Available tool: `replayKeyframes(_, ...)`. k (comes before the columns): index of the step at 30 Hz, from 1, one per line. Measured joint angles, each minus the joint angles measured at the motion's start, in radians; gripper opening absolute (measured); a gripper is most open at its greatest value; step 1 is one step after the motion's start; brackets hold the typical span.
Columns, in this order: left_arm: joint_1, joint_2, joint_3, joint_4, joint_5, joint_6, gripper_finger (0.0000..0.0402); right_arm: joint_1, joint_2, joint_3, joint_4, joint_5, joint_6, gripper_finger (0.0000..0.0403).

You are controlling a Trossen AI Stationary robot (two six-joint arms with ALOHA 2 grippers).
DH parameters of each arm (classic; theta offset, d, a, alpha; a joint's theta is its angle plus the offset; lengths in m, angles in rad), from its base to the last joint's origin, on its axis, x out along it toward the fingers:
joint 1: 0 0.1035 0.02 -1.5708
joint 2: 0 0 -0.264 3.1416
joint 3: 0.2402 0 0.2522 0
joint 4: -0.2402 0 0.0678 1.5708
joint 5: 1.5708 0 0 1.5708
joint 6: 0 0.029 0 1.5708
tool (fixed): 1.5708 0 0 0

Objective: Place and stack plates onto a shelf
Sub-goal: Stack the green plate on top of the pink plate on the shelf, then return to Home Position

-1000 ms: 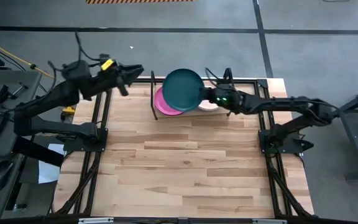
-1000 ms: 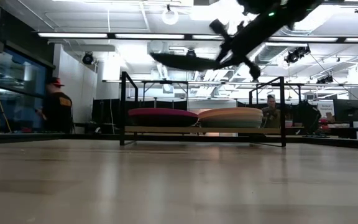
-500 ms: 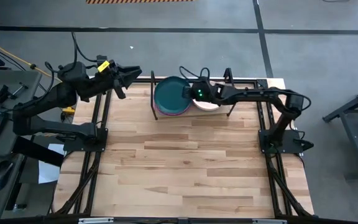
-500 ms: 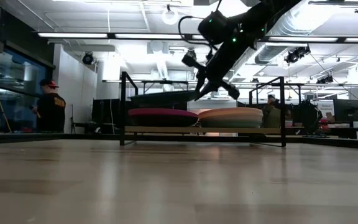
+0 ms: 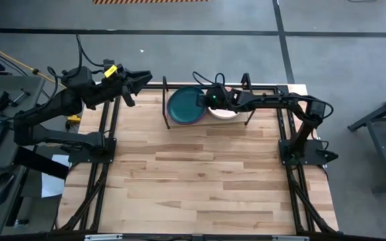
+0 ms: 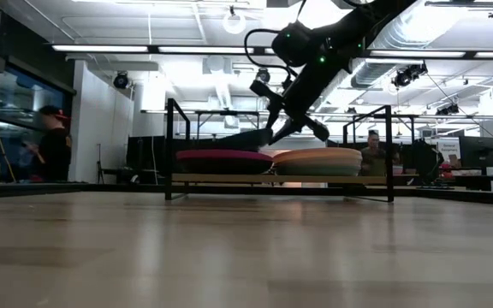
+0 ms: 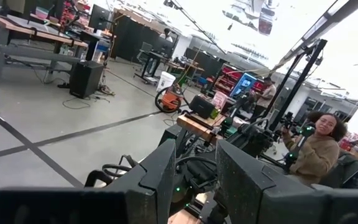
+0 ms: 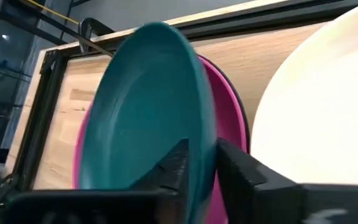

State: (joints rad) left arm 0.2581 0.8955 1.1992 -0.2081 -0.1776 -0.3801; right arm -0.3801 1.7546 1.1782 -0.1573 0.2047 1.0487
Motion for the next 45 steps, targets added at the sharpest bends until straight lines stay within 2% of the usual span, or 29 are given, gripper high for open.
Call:
replayKeyframes(4,0.0,0.0,0.0,0.002,0.0,0.0,0.0106,-0.003,0.0,0.0,-0.023,-0.004,-0.012,0.0122)
replayKeyframes(7,0.0,0.0,0.0,0.003,0.0,0.002,0.0106,-0.013,0.0,0.0,-0.027,-0.064,-0.063,0.0164)
replayKeyframes(11,0.0,0.0,0.0,0.003,0.0,0.02,0.0106,-0.028,-0.022,0.0,-0.103,-0.093,-0.155,0.0199)
replayKeyframes(21,0.0,0.0,0.0,-0.011,0.0,0.06,0.0106,-0.032,-0.211,0.001,-0.291,-0.051,-0.397,0.0209)
replayKeyframes(25,0.0,0.0,0.0,-0.016,0.0,0.068,0.0106,0.023,-0.306,-0.013,-0.376,-0.054,-0.502,0.0209)
replayKeyframes(28,-0.006,-0.001,-0.018,-0.005,0.006,0.098,0.0106,0.083,-0.393,-0.09,-0.377,-0.051,-0.513,0.0209)
replayKeyframes(33,-0.046,0.001,-0.112,0.072,0.012,0.101,0.0106,0.204,-0.578,-0.289,-0.232,-0.05,-0.421,0.0209)
replayKeyframes(38,-0.096,0.001,-0.266,0.314,0.012,0.094,0.0106,0.285,-0.732,-0.448,0.074,-0.051,-0.394,0.0209)
replayKeyframes(41,-0.119,0.0,-0.36,0.458,0.022,0.054,0.0106,0.303,-0.786,-0.493,0.222,-0.051,-0.402,0.0209)
replayKeyframes(45,-0.136,-0.002,-0.443,0.509,0.023,-0.002,0.0106,0.309,-0.817,-0.497,0.306,-0.049,-0.456,0.0209)
